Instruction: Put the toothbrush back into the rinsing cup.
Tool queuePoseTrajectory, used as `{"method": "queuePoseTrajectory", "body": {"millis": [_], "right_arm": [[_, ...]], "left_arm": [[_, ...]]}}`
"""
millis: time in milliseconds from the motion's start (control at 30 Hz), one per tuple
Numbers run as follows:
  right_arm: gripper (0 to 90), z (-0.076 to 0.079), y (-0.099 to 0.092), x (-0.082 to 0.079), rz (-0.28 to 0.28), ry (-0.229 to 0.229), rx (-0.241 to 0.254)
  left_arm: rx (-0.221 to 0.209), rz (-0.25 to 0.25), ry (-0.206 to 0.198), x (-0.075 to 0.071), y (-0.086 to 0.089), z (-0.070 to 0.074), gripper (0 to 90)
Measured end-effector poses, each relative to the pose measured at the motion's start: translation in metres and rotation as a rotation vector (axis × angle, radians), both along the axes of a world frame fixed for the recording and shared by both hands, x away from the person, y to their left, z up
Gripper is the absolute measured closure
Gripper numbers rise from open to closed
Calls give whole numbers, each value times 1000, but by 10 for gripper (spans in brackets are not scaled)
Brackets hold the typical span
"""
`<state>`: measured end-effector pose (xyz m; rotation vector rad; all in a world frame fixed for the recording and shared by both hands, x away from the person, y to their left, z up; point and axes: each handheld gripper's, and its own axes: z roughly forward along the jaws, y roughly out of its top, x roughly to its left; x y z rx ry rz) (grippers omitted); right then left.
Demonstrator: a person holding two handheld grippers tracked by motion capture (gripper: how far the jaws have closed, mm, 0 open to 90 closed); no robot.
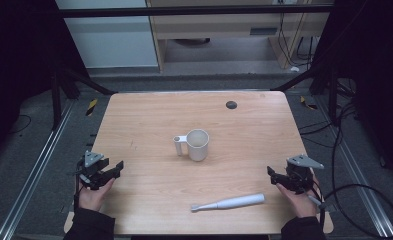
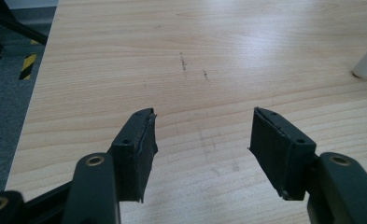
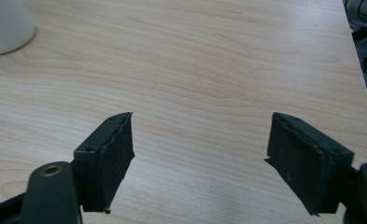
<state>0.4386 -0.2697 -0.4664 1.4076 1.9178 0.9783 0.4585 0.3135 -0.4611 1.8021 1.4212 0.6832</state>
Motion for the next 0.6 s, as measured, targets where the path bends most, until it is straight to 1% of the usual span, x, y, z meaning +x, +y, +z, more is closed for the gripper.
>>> {"method": "queuePoseTrajectory", "body": {"millis": [67,133,167,233,300,333,400,467,500,533,567,600], "right_arm": [[270,2,2,-3,16,-6,-1],[301,5,4,-6,36,-15,9],[301,5,4,-6,36,-15,9],[322,6,7,-8,56,-17,13],[354,9,11,-10,85,-16,5],[354,9,11,-10,85,-16,5],[381,11,16,-13,117,-17,8],[400,13,20,-14,137,-19,13],[400,13,20,-14,137,-19,13],[425,15,24,-15,170,-15,38],[433,15,26,-15,188,-14,39],[438,16,29,-15,193,-5,30]], "left_arm": [[-2,0,3,0,0,0,406],[-5,-1,7,-1,-1,0,411],[-5,-1,7,-1,-1,0,412],[-7,-7,6,-2,-3,0,415],[-8,-16,0,-3,-4,0,433],[-7,-21,3,-3,-5,0,433],[7,-31,3,-3,-7,0,443],[9,-33,2,-4,-7,0,443],[9,-33,2,-4,-7,0,443],[9,-34,2,-3,-7,0,443],[8,-33,5,-3,-7,0,443],[8,-32,7,-3,-6,-1,443]]}}
